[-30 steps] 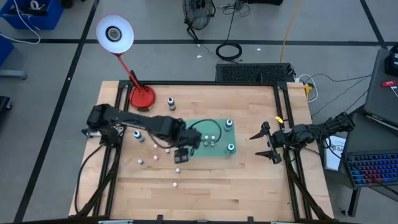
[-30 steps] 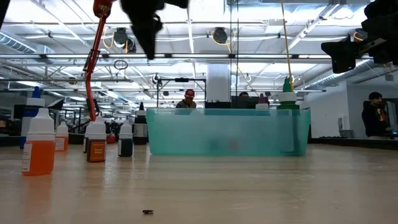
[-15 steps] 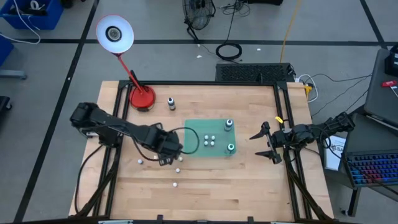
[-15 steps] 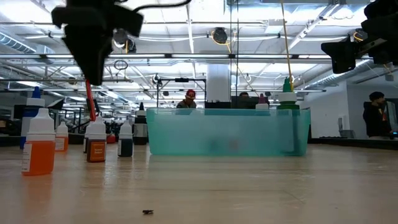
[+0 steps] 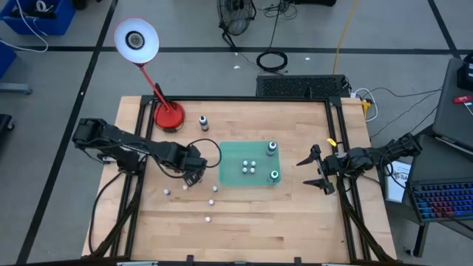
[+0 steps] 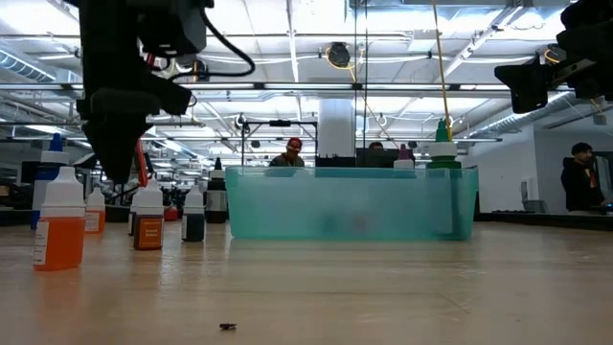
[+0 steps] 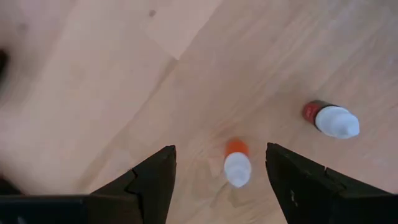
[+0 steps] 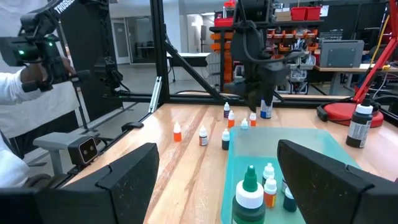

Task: Pick & Place food coloring
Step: Put the small orange food coloring bottle into the blue bin

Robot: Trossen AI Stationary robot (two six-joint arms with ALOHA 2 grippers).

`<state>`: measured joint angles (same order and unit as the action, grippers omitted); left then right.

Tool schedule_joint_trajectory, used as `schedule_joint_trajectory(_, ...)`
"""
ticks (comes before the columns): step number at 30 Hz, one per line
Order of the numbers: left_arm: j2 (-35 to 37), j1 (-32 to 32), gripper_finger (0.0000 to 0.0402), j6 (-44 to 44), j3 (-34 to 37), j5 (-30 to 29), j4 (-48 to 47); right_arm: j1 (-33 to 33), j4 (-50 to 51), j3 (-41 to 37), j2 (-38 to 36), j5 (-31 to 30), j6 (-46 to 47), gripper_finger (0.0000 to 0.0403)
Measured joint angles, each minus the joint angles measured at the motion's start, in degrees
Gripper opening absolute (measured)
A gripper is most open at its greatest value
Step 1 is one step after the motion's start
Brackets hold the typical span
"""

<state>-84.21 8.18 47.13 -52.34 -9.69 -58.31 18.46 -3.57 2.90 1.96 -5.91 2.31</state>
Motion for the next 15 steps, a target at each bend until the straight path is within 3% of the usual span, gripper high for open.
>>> schedule_joint_trajectory(15,0.05,0.25,0.0251,2.99,5.16,2.39,4.41,0.02,-0.02,0.02,0.00,0.00,0.00,0.0315)
